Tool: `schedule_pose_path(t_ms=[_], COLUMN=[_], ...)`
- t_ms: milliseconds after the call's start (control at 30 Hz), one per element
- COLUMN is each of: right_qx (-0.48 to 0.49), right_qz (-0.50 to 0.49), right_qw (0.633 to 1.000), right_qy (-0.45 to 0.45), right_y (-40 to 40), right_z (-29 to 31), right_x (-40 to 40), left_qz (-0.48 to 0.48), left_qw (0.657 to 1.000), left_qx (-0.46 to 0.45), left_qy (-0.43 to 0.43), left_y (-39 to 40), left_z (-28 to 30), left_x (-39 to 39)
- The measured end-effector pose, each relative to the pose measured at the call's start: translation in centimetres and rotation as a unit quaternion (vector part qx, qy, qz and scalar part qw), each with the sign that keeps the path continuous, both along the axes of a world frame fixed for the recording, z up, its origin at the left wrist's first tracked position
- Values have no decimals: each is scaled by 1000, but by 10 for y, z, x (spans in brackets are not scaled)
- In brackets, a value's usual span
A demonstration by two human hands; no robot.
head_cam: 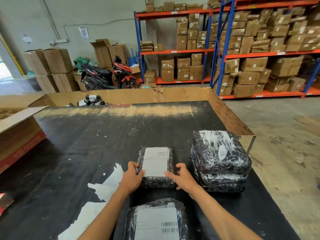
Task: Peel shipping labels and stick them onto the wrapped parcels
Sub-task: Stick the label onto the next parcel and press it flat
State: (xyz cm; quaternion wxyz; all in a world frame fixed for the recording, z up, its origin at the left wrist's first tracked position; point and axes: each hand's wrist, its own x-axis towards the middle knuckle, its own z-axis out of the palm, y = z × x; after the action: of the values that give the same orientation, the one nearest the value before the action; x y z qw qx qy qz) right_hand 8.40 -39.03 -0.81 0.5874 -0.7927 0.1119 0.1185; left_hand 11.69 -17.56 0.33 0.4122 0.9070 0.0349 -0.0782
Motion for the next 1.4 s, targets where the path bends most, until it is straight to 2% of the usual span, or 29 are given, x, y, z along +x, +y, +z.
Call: schedule_pose_path(t_ms=[133,267,467,667,833,933,1067,1200,1400], right_qx=[-12,28,69,63,31,30,5,-34,-34], right_qz=[0,9,38,30,17,-31,-69,-59,-84], right_qw=[1000,999,993,991,989,978,961,943,946], right_qy=[-14,-25,-83,-116,-144,-203,-266,-325,-312], right_y=[9,12,18,23,25,35,52,64,76], right_z=[6,19,50,86,108,125,138,141,137], right_x=[-6,-16,-38,-58,-84,-105,-137,-169,-211], left_qz=[36,58,62,27,-13,0,80,109,107], left_qw=[998,990,962,945,944,925,888,895,907], left_qx=[-48,-127,-264,-316,-316,-370,-448,-419,-377], left_qy=[11,-9,-30,-76,-93,-88,-63,-106,-155], left_y=[-5,3,24,38,55,46,24,22,36], left_z=[10,31,69,89,97,104,112,114,101], left_x=[-4,-11,-41,-82,-107,-125,-157,-186,-218])
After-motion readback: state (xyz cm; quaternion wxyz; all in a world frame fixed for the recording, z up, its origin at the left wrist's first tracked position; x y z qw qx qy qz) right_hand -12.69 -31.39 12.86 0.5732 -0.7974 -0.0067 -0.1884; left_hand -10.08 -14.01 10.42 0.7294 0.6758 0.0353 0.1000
